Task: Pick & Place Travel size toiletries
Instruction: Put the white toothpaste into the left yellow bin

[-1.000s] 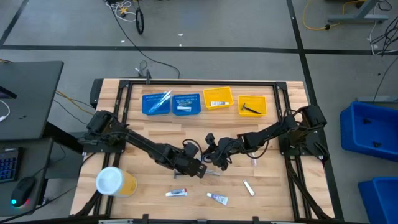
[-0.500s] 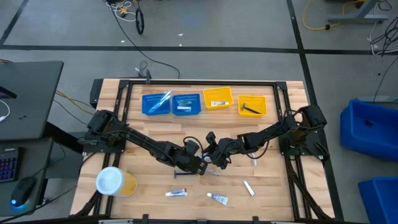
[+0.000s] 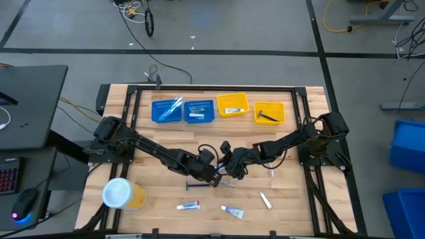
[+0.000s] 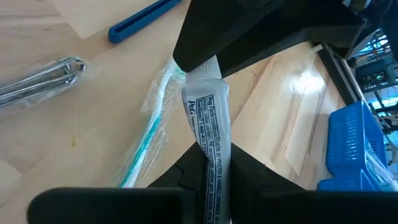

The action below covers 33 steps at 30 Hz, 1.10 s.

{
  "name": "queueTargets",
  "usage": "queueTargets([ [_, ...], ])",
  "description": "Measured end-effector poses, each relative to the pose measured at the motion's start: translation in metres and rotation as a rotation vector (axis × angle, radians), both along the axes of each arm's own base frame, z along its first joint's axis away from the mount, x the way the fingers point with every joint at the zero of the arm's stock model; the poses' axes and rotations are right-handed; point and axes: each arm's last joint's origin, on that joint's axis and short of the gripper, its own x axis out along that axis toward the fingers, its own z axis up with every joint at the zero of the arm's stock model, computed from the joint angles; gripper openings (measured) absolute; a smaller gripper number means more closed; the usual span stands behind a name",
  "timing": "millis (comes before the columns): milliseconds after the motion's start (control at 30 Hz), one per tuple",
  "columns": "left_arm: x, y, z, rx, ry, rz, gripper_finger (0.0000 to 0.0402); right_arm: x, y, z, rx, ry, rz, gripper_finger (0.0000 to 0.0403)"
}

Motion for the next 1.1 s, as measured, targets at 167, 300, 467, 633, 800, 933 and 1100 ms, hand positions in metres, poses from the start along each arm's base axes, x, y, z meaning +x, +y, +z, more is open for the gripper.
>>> queueTargets([
  [167,0.001,0.001,0.001,0.034,0.0,-0.039,0.0105,-0.003,-0.001,-0.004,0.023,0.055,-0.028,0.0045],
  [300,0.001,0.001,0.001,0.059,0.003,-0.064,0.0105,-0.006,-0.001,-0.007,0.063,0.092,-0.073,0.0045],
  [467,0.001,0.002,0.001,0.087,0.006,-0.078,0.0097,-0.007,-0.007,-0.008,0.056,0.067,-0.304,0.0045],
  [633,-0.007,0.006,0.011,0.134,0.039,-0.108,0.0084,-0.013,-0.014,-0.012,0.078,0.058,-0.578,0.005],
  [800,-0.027,0.014,0.035,0.196,0.083,-0.111,0.0079,-0.021,-0.024,-0.018,0.08,0.11,-0.731,0.0054],
  [933,-0.047,0.025,0.058,0.345,0.098,-0.038,0.0078,-0.02,-0.038,-0.017,0.112,0.084,-0.824,0.0055],
  [1100,-0.061,0.034,0.067,0.485,0.149,0.016,0.0078,-0.015,-0.067,-0.008,0.04,0.013,-0.969,0.0055],
])
